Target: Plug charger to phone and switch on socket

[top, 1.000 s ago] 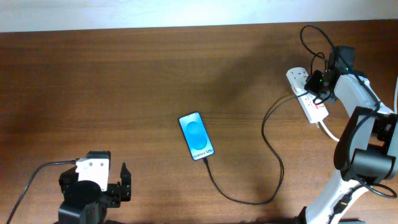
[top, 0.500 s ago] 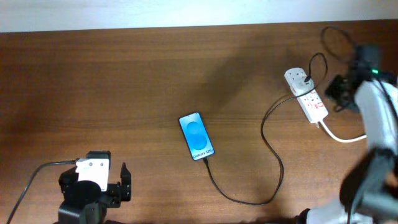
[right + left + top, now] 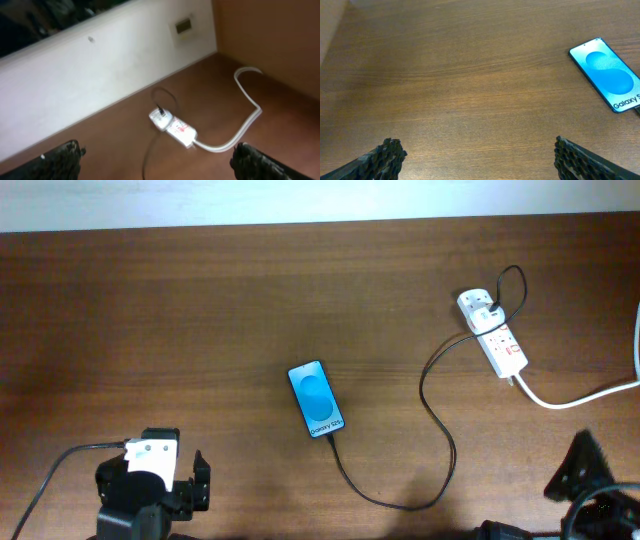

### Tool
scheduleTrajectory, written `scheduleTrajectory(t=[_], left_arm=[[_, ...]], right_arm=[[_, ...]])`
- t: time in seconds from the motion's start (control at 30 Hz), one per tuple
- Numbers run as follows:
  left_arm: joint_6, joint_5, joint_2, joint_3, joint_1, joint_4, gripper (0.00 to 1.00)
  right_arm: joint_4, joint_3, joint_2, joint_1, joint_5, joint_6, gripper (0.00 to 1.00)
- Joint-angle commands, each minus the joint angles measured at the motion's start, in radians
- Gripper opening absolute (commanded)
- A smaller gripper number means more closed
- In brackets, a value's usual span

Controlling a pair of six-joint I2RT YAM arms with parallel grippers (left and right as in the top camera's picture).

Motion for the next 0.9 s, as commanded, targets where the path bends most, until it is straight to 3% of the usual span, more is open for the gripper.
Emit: scheduleTrajectory(t=[0.0,0.23,0.4,0.5,0.53,0.6,0.73,0.87], left_arm=[[0.011,-0.011,-0.005,0.014,0.002,0.003,0.99],[0.011,-0.011,-0.005,0.014,0.002,0.003,0.99],[0.011,-0.011,-0.005,0.014,0.002,0.003,0.99],[0.011,-0.011,-0.005,0.014,0.002,0.003,0.99],[0.011,-0.011,-0.005,0.014,0.002,0.003,0.99],[0.011,-0.01,-0.005,0.014,0.002,0.003,0.99],[0.011,-0.011,-0.005,0.014,0.002,0.003,0.99],[0.011,-0.01,-0.005,0.014,0.002,0.003,0.99]], right_arm=[[-0.155,-0.006,-0.012,0.003,0.046,0.0,0.98],[-0.067,-0.083,-0.08,0.0,0.0,-0.164,0.98],[0.581,-0.725,-0.291,0.004,-0.22,-0.093,0.98],[0.948,-1.072,-0.324,0.118,-0.208,-0.046,0.98],[0.999,-1.129,-0.342,0.148,-0.189,-0.046,0.98],[1.075,-1.271,-0.418,0.211,-0.139,-0.045,0.98],[1.115,-1.386,-0.44,0.24,-0.054,-0.023,0.98],[1.156,-1.416,-0.44,0.25,-0.042,-0.031,0.98]])
